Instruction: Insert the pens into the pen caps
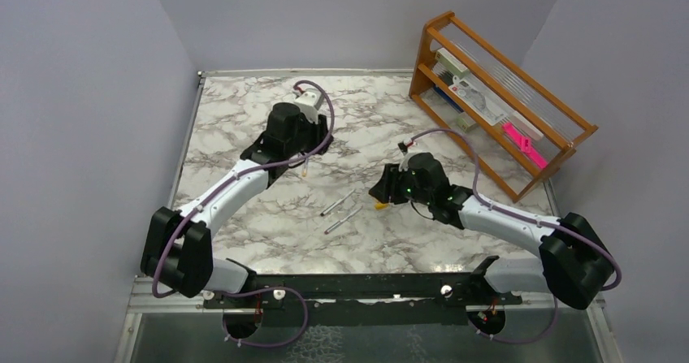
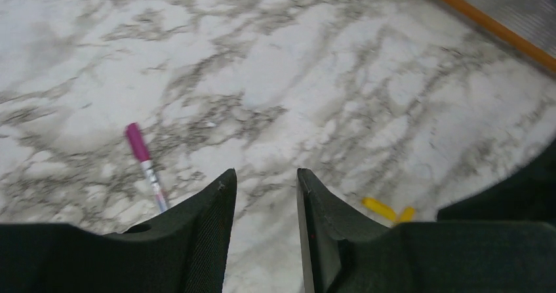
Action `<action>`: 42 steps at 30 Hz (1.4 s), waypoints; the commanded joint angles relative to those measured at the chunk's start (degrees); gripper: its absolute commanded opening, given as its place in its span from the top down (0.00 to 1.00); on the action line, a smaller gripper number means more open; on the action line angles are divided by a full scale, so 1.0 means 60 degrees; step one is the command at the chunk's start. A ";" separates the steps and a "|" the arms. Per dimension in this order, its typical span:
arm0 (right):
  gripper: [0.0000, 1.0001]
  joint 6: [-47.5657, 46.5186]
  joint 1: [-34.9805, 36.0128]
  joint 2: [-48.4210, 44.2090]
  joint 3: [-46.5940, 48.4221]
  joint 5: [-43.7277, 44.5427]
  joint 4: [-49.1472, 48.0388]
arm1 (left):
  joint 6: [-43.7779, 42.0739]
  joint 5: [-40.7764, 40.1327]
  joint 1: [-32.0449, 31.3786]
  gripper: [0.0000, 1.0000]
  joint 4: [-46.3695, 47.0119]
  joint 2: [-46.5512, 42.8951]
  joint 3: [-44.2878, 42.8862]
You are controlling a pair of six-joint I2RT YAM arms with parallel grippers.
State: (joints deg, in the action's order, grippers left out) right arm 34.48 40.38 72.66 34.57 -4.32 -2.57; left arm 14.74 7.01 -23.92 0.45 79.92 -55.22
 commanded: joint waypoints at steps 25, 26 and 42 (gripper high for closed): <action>0.52 -0.0636 -0.1981 -0.2266 0.1136 0.1597 0.2866 | -0.2666 0.0364 -0.4038 0.42 -0.4459 0.1502 0.0390; 0.52 -0.0658 -0.1973 -0.2276 0.1138 0.1602 0.2860 | -0.2659 0.0319 -0.4053 0.42 -0.4517 0.1574 0.0353; 0.53 -0.0924 -0.1985 -0.2323 0.1082 0.1761 0.2926 | -0.2401 0.0129 -0.4621 0.73 -0.4722 0.2846 -0.0038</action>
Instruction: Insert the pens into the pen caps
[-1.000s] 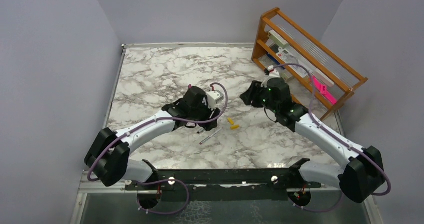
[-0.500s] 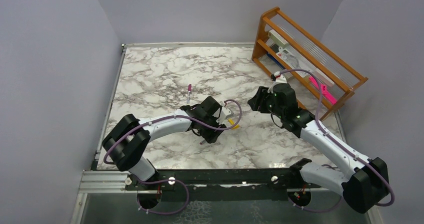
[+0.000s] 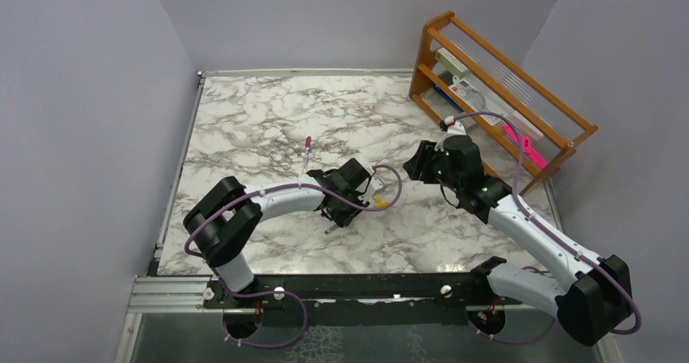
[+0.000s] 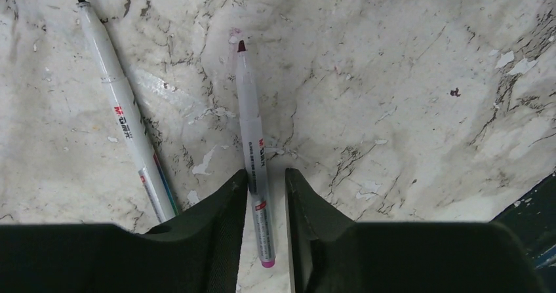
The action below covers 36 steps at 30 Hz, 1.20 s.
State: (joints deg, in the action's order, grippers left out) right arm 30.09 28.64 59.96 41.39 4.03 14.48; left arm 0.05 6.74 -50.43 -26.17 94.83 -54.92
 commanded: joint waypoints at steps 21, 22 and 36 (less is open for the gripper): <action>0.60 0.2881 -0.0174 -0.3402 -0.2512 -0.0528 -0.2866 | -0.0002 0.1108 -0.0223 1.00 0.1997 -0.2379 0.0166; 0.58 0.2769 -0.0182 -0.3516 -0.2523 -0.0623 -0.2924 | 0.0032 0.1230 -0.0222 1.00 0.2382 -0.2691 0.0348; 0.41 0.1466 -0.0174 -0.2850 -0.2428 -0.3769 -0.4551 | 0.1225 0.2791 -0.0226 1.00 0.5821 -0.3580 0.1085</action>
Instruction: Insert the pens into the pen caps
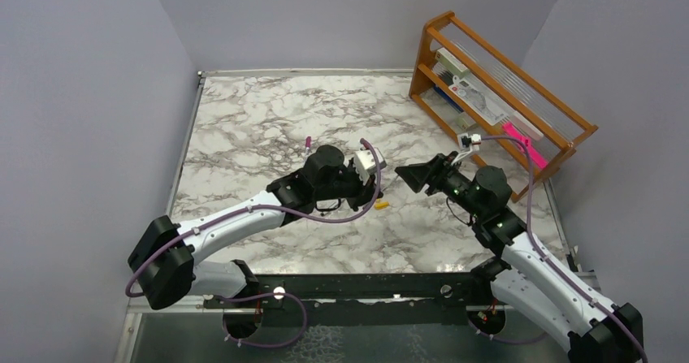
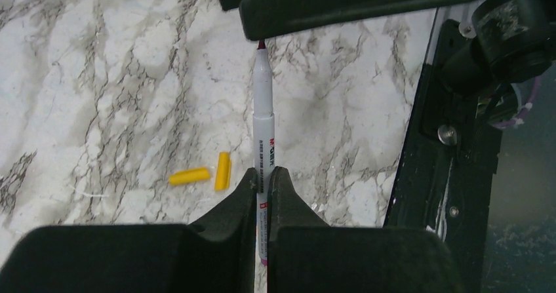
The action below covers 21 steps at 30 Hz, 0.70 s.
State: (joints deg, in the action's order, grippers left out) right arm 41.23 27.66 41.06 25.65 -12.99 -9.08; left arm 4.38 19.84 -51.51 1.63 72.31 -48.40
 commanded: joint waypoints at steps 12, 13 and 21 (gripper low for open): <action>0.55 -0.0337 -0.0010 0.0679 0.0019 -0.1267 -0.0694 | 0.0138 0.0424 -0.0053 1.00 0.1044 0.1073 -0.1128; 0.57 -0.0346 -0.0005 0.0685 0.0016 -0.1232 -0.0645 | 0.0100 0.0414 -0.0058 1.00 0.1003 0.1153 -0.1238; 0.94 -0.0528 -0.0017 0.0496 0.0085 -0.0663 -0.0092 | -0.0049 0.0732 -0.0048 1.00 0.1007 0.1445 -0.1593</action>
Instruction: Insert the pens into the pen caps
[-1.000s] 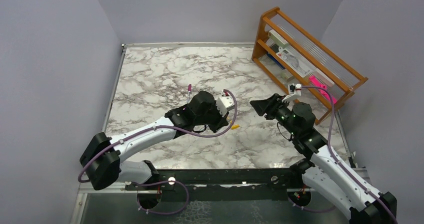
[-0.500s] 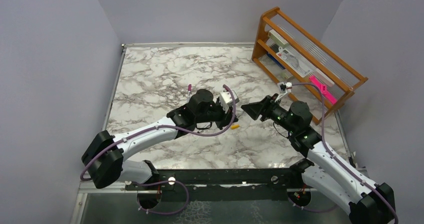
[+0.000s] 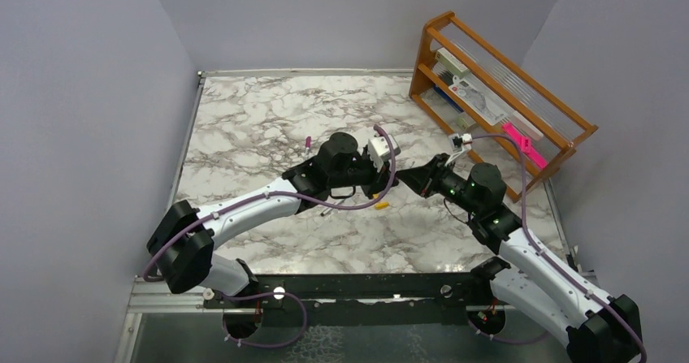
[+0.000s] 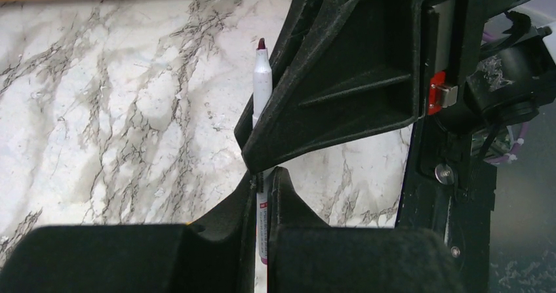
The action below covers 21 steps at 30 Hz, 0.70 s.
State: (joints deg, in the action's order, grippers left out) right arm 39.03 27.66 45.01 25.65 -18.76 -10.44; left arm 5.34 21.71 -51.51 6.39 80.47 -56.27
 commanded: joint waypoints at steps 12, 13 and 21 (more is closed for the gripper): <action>0.98 -0.0103 -0.0014 -0.0163 0.0347 0.0116 -0.0012 | -0.0188 0.0547 -0.0059 0.58 0.0130 -0.0130 0.0309; 0.98 -0.0090 -0.0011 -0.0129 0.0362 0.0036 -0.0029 | -0.0171 0.0522 -0.0055 0.58 0.0168 -0.0131 0.0338; 0.98 0.0798 -0.0010 0.0015 -0.0113 -0.0568 -0.0889 | 0.0092 0.0465 -0.0058 0.64 0.0904 0.0160 0.0182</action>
State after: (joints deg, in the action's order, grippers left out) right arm 40.84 27.66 45.15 25.89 -19.42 -11.20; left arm 4.82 23.16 -51.51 7.51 80.77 -54.43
